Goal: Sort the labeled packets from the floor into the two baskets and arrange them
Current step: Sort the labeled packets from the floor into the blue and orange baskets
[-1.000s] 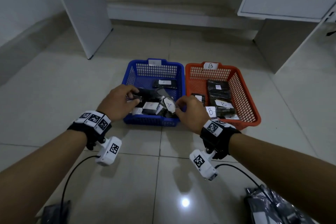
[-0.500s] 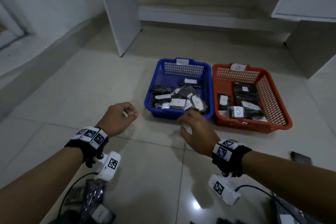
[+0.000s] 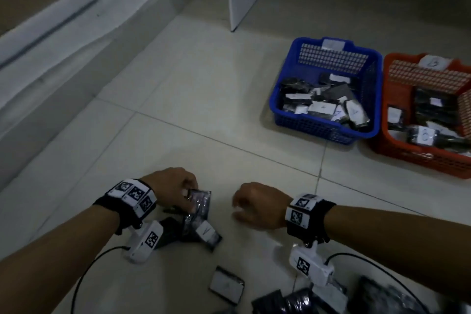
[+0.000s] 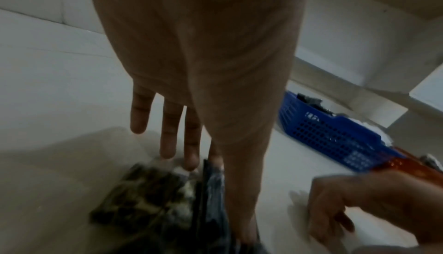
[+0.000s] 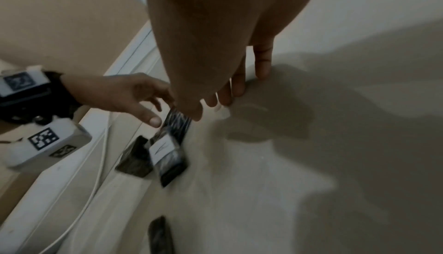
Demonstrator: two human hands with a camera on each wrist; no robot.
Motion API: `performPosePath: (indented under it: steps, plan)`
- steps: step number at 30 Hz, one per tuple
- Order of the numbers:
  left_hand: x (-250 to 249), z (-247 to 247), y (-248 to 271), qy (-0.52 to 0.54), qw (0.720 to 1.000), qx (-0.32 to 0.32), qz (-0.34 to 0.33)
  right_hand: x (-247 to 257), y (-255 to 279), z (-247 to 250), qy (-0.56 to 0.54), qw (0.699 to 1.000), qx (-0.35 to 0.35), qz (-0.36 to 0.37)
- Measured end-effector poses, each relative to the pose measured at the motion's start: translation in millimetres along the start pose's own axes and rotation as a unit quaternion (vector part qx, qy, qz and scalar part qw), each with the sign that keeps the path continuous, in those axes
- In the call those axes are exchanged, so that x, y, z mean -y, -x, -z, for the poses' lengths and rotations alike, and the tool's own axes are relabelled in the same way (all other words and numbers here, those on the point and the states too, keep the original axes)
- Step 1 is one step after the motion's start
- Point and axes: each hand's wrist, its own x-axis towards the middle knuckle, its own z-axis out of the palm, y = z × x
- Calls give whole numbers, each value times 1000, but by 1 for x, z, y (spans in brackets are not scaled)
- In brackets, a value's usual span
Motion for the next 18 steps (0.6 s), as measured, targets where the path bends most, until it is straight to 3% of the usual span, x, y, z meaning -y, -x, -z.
performPosePath:
  steps: [3,7,13,18]
  plan:
    - [6,-14,6,-46,998,-30,-8,24,-15,-23,56,998,1,38]
    - [11,-6,12,109,991,-73,-33,45,-25,-41,63,998,13,20]
    - [-1,13,20,280,951,-88,-96,25,-27,-14,-184,982,32,-21]
    - [-23,23,23,348,926,-93,-111,-15,-6,19,-290,955,-38,-54]
